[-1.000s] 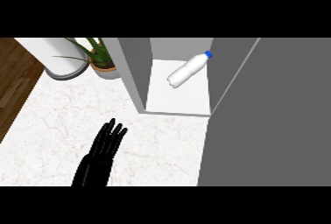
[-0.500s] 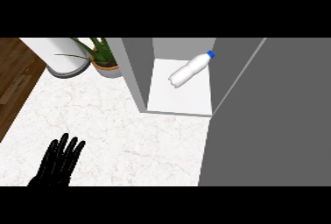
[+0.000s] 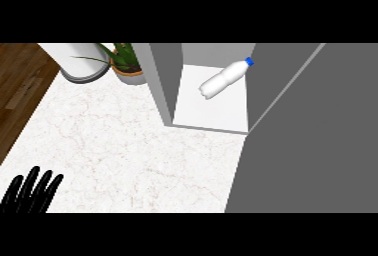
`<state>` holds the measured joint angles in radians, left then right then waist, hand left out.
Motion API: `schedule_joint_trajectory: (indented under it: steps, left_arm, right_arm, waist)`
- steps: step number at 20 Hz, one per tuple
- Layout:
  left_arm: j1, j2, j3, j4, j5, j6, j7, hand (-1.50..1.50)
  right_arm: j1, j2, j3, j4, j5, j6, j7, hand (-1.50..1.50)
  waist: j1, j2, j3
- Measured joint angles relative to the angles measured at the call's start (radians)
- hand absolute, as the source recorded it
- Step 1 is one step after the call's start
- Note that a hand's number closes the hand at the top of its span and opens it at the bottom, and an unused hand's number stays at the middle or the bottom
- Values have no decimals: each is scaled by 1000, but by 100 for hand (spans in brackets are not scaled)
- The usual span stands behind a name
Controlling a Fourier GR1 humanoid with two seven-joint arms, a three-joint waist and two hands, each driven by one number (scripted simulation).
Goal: Pick up the bottled water, place it into the cabinet and close the cabinet
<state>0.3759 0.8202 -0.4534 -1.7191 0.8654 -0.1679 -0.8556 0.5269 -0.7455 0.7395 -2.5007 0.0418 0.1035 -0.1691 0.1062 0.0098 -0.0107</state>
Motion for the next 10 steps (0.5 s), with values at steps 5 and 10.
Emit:
schedule_joint_trajectory:
  steps: [5, 10]
  left_arm:
    - [15, 50, 37, 14, 20, -67, -13, -150]
    - [20, 79, 66, 24, 33, -94, -12, -150]
  right_arm:
    - [-152, 17, -4, 7, -13, 56, 82, 150]
    - [-248, 32, -4, 13, -27, 106, 149, 150]
  waist:
    - [24, 7, -2]
    - [44, 12, -5]
